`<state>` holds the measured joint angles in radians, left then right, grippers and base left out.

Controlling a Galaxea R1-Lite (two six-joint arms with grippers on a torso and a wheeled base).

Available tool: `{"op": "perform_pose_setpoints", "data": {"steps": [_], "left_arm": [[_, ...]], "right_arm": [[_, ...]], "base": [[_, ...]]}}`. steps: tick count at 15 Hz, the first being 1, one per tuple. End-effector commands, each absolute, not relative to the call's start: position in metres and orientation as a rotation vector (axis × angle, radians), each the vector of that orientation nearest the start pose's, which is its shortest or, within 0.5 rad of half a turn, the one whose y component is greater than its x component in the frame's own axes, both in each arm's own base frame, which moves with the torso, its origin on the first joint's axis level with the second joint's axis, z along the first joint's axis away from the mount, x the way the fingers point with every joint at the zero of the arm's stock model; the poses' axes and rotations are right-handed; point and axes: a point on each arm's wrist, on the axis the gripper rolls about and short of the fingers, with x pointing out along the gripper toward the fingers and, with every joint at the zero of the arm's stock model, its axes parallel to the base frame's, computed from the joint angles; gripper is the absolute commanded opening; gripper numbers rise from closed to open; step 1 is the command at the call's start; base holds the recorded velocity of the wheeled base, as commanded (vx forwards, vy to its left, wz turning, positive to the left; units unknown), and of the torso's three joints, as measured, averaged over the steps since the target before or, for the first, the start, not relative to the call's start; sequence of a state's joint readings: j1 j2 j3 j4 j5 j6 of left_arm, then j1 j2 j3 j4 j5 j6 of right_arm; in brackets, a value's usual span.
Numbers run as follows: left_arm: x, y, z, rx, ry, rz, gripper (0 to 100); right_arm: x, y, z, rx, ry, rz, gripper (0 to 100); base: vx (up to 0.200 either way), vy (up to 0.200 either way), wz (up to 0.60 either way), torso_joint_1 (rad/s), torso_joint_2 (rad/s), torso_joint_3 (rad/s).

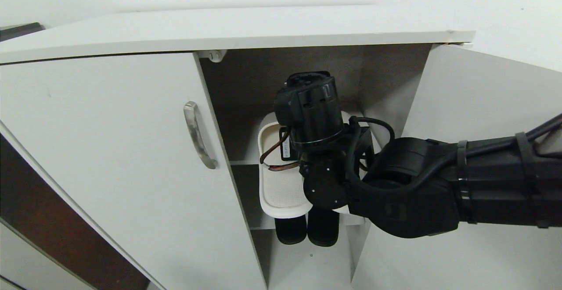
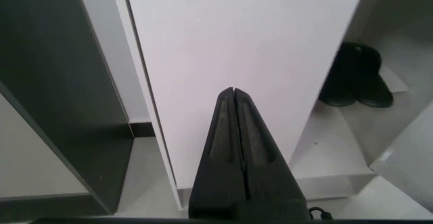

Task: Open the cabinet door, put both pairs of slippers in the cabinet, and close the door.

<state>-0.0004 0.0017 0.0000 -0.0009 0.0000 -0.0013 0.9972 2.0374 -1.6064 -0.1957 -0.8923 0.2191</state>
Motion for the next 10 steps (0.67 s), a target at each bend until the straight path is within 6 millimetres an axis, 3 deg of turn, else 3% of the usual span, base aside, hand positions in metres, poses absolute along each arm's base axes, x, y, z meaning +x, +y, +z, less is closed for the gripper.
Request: {"op": "perform_pose_setpoints", "data": {"steps": [1,7,10], "left_arm": [[-0.023,0.0,0.076,-0.002,0.0,0.0,0],[-0.023,0.0,0.076,-0.002,0.0,0.0,0],[-0.023,0.0,0.076,-0.002,0.0,0.0,0]], "right_arm": [[0.242,0.344,0.235,0.015,0.158,0.09,0],[0.248,0.345,0.233,0.015,0.16,0.085,0],[0.265,0.345,0.239,0.022,0.142,0.059,0]], "base": [[0.0,0.0,0.0,0.0,0.0,0.0],[0.0,0.0,0.0,0.0,0.0,0.0],[0.0,0.0,0.0,0.0,0.0,0.0]]}}
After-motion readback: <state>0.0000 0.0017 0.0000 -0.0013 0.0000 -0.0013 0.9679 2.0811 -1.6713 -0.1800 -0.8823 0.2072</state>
